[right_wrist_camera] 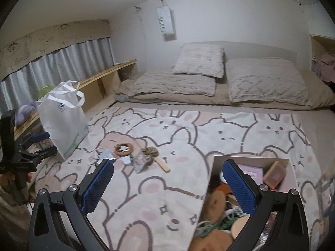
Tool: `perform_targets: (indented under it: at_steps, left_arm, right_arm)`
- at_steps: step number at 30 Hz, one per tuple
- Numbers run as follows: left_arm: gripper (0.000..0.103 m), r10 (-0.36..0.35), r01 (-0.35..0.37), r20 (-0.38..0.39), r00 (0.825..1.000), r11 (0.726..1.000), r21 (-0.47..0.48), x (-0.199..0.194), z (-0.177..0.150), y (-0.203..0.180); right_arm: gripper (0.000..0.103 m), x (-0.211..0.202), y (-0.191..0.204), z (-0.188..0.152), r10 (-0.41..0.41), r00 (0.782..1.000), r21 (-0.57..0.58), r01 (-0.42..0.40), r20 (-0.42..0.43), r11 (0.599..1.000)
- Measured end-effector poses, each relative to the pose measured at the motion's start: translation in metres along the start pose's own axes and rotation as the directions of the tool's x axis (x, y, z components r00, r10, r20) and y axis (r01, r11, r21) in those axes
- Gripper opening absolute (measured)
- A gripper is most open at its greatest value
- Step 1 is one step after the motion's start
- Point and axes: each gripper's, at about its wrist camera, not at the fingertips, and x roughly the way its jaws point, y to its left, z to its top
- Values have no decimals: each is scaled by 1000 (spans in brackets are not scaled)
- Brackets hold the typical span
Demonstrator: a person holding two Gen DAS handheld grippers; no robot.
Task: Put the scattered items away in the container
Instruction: 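Move the left tool over the black round tin while the right tool approaches the wooden stick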
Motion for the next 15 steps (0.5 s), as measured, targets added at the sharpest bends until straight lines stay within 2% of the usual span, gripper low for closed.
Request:
perform_targets:
  at_steps: [15]
  left_arm:
    - [103, 50, -54, -46, 998, 995, -84, 20, -35, 49]
  right_arm:
    - [103, 40, 31, -17, 5, 999, 2, -5, -52, 1000]
